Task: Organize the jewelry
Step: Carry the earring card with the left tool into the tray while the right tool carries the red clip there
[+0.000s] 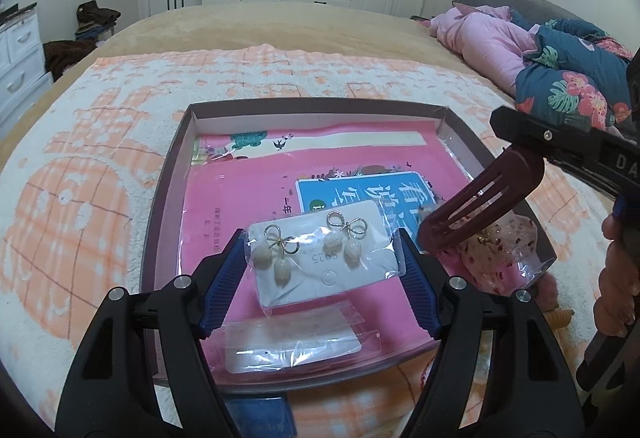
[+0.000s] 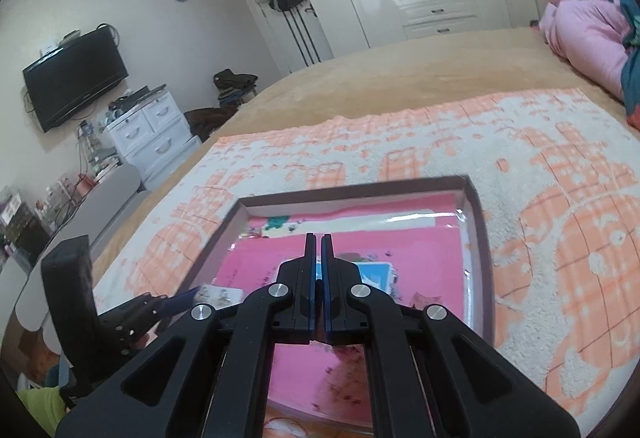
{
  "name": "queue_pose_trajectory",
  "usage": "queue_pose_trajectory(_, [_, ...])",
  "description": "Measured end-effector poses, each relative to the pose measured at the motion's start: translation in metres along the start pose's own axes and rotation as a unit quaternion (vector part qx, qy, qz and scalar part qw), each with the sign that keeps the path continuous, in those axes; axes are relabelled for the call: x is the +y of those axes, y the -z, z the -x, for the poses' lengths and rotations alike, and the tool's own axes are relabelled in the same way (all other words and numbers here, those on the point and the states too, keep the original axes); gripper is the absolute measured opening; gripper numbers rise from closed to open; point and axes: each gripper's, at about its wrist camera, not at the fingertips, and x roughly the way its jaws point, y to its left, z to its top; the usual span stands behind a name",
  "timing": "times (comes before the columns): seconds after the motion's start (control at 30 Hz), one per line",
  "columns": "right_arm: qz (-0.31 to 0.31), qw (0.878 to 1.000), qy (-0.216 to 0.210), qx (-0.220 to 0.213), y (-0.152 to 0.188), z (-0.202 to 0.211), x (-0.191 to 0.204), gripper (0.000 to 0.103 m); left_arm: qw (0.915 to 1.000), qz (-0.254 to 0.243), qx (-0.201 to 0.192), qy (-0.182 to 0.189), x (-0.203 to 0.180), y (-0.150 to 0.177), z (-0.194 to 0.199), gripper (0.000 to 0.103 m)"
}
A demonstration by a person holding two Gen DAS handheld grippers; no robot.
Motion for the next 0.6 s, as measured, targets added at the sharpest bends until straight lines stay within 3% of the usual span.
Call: queue_pose_trajectory(0.6, [-0.045, 0.996, 0.068, 0.042, 0.031, 0.002, -0.050, 0.003, 1.0000, 0.003, 0.003, 0.000, 0.000, 0.003, 0.001, 0.066])
